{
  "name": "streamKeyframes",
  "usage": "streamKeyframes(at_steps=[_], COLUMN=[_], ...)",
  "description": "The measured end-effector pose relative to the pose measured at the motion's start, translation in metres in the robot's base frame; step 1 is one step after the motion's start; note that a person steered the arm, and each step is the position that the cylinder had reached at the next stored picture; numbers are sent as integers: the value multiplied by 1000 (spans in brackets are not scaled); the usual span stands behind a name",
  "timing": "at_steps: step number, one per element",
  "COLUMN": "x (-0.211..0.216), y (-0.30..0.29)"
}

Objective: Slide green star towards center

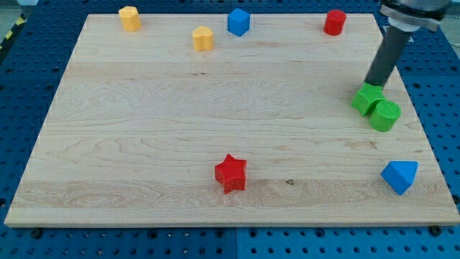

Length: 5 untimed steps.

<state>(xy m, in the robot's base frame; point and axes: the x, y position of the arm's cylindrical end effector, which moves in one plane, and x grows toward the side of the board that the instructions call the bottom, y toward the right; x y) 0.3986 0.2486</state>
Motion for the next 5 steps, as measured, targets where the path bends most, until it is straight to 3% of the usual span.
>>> streamKeyframes(at_steps=[1,2,4,5], x=[4,29,33,33], y=[45,45,12,-36])
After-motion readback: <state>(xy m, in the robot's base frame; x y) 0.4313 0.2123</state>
